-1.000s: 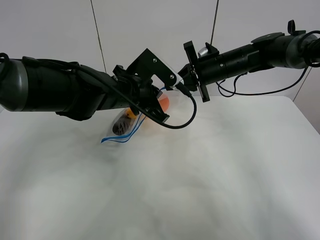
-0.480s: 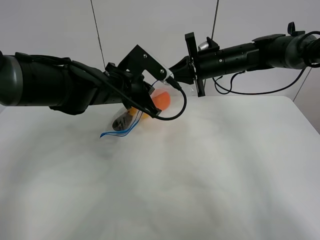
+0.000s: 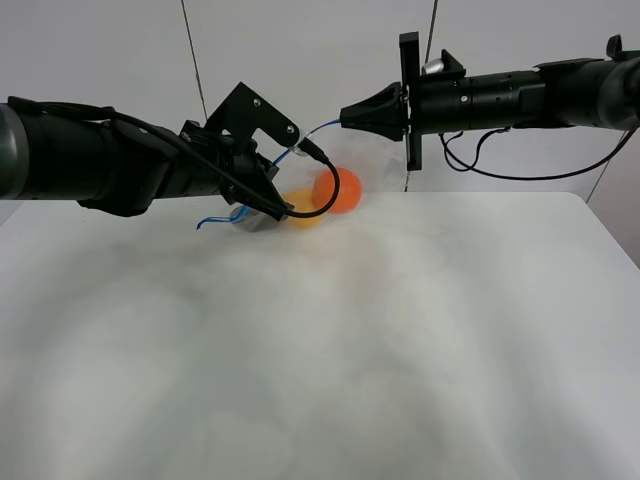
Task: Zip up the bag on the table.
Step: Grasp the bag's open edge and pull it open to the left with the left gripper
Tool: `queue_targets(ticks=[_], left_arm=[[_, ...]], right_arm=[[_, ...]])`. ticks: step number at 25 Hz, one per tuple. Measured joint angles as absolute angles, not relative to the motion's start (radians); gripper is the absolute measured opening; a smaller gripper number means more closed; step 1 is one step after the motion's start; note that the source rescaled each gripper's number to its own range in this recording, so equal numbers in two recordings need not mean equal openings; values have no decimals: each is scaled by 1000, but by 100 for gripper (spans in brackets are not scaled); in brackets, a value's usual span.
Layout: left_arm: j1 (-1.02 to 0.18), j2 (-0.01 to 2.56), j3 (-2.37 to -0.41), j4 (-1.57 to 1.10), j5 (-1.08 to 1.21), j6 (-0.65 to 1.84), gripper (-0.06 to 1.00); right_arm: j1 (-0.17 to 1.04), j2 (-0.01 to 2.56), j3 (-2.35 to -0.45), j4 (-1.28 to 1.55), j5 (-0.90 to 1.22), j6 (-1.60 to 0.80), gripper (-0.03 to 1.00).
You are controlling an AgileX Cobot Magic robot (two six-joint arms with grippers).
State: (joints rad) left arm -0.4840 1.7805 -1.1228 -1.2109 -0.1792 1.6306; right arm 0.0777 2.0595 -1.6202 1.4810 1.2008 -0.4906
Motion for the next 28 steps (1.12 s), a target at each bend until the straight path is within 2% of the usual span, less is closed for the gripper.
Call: queue_targets(ticks=[10, 28], left_arm=[[-387, 1780, -1123, -1206, -160, 1632, 0], [-213, 1780, -1123, -1201, -106, 1663, 0]], right_arm=[[20, 2012, -1620, 1501, 1206, -504, 0], [20, 2012, -1620, 1502, 1204, -508, 0]])
